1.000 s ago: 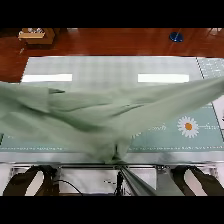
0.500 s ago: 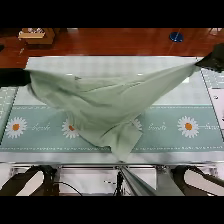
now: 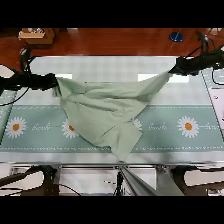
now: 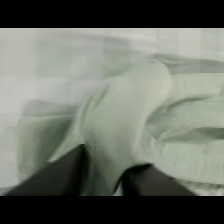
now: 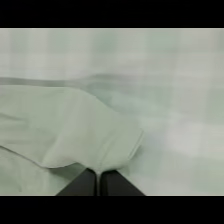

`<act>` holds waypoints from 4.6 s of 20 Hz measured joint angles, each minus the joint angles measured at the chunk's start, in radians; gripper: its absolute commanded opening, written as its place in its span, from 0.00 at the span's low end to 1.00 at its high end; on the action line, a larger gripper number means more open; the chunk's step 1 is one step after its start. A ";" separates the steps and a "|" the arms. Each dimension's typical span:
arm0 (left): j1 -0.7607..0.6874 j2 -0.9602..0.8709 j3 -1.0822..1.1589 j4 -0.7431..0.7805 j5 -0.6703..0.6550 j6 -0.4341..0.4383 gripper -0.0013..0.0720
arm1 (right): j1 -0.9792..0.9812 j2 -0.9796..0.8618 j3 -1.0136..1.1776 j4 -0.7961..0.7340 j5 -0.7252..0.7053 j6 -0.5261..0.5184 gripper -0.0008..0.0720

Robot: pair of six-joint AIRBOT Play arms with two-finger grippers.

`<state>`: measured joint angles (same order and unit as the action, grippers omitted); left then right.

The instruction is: Fold the shirts.

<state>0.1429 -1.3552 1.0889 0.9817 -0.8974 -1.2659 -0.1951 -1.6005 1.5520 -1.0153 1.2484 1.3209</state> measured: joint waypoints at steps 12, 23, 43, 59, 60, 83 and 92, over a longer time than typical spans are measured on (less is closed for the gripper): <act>0.188 0.300 -0.144 -0.034 -0.494 -0.053 0.82 | 0.004 0.011 0.000 -0.132 0.022 -0.016 0.05; 0.150 0.652 -0.875 -0.352 -0.452 -0.105 0.97 | 0.004 0.012 0.000 -0.146 0.037 -0.017 0.05; -0.529 0.320 -0.864 -0.660 0.182 -0.216 0.81 | 0.004 0.012 0.000 -0.152 0.045 -0.017 0.05; -0.387 0.579 -0.398 -0.638 0.058 -0.063 0.05 | 0.003 0.234 0.000 -0.154 0.018 -0.018 0.05; -0.333 0.641 -0.343 -0.642 0.047 -0.066 0.05 | 0.003 0.287 0.000 -0.154 0.008 -0.018 0.05; 0.335 0.869 0.941 -0.185 -0.668 -0.370 0.05 | 0.005 0.944 0.471 -0.481 0.366 0.162 0.04; 0.284 0.788 0.392 -0.111 -0.769 -0.254 0.05 | 0.005 0.657 0.204 -0.483 0.488 0.142 0.04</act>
<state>0.4271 -0.5674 1.4811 0.8711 -1.6669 -1.5204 -0.1902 -0.9440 1.7561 -1.4979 1.7367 1.4628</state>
